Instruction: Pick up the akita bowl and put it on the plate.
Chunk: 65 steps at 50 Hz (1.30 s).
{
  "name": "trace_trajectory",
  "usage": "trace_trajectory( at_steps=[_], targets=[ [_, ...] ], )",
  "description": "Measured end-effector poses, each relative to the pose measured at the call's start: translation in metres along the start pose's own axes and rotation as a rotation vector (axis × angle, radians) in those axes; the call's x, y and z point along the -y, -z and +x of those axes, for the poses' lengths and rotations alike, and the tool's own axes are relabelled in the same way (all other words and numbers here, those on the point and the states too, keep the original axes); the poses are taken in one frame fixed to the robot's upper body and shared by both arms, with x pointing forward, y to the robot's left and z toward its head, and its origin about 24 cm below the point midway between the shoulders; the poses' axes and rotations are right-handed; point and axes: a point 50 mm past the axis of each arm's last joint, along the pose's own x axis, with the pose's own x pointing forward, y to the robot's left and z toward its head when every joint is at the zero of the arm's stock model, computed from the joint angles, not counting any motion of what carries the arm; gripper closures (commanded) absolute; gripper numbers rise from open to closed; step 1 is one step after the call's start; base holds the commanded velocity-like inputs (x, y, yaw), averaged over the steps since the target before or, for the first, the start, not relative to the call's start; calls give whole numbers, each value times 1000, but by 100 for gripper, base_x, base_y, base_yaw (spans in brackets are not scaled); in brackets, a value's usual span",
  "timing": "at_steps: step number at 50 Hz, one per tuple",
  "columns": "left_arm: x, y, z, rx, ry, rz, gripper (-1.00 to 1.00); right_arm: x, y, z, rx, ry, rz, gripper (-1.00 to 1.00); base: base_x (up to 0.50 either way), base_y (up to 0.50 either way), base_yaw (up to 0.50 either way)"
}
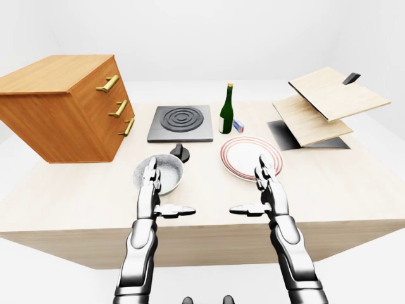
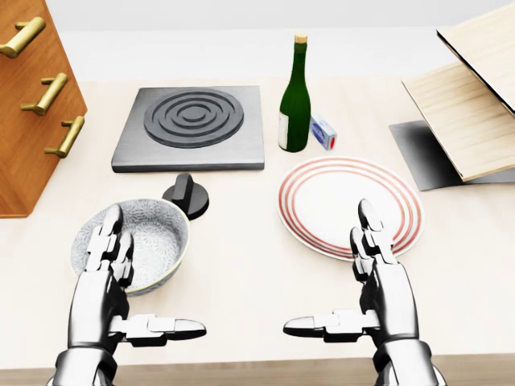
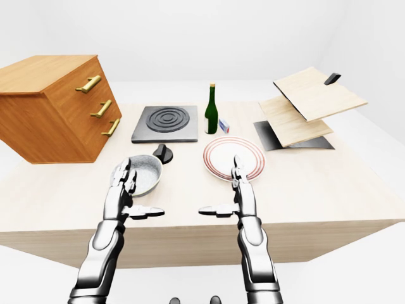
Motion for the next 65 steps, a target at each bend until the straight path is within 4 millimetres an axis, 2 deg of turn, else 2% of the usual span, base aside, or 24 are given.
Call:
trace_trajectory(
  at_steps=[20,31,38,46,55,65],
  targets=[
    [-9,-7,1,29,-15,17,-100,4,-10,-4,25,-30,-4,-97,0,0,0],
    [-11,-16,1,51,-24,15,-100,2,-26,-6,59,-40,-47,-100,0,0,0],
    [-12,-34,-3,97,-30,7,-100,-1,-49,-10,158,-48,-87,-100,0,0,0],
    [-17,-68,-9,244,-53,3,-100,-4,-74,-16,267,-57,-133,-99,0,0,0],
    [-32,-106,-17,409,-105,9,-100,-5,-89,-20,331,-58,-165,-100,0,0,0],
    [-61,-139,-27,558,-195,18,-100,-5,-98,-24,373,-55,-183,-100,0,0,0]
  ],
)
